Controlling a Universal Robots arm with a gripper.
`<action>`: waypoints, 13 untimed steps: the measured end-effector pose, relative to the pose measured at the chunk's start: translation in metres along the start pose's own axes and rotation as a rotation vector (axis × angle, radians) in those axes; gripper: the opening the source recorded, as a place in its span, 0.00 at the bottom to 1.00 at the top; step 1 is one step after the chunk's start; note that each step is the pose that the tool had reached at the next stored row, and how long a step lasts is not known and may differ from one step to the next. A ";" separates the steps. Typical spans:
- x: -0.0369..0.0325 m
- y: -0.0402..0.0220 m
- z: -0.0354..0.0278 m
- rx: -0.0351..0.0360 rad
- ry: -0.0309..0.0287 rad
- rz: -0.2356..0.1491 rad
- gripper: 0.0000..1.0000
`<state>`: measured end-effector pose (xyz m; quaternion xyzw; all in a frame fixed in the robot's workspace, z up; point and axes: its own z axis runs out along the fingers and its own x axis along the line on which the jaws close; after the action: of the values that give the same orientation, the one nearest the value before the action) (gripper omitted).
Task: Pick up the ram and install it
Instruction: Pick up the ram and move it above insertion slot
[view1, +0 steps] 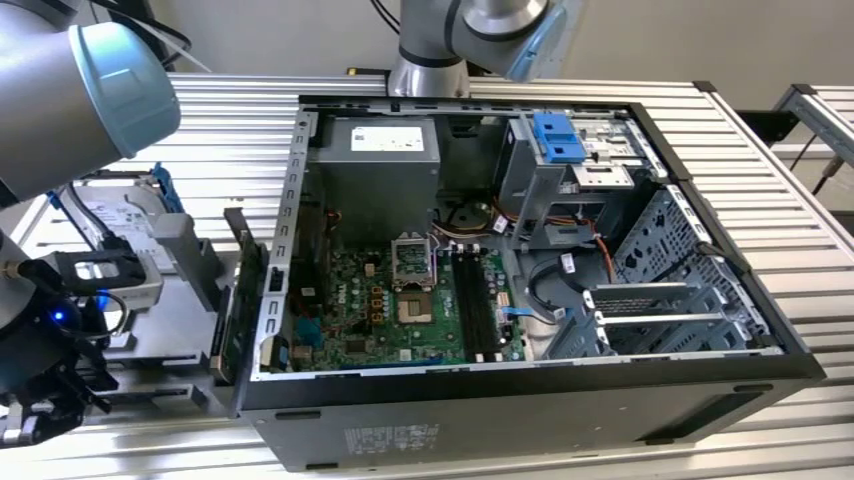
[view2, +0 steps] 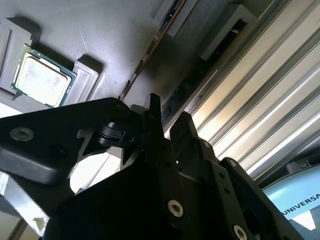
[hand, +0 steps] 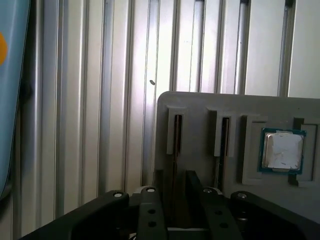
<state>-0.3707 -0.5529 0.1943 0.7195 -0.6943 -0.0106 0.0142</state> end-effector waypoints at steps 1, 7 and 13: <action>0.0000 0.0000 0.0000 0.0000 0.0000 0.000 0.00; 0.0000 0.0001 0.0000 0.0000 0.0000 0.000 0.00; 0.0000 0.0003 -0.0004 0.0000 -0.0001 0.000 0.00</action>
<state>-0.3710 -0.5529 0.1948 0.7195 -0.6943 -0.0106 0.0142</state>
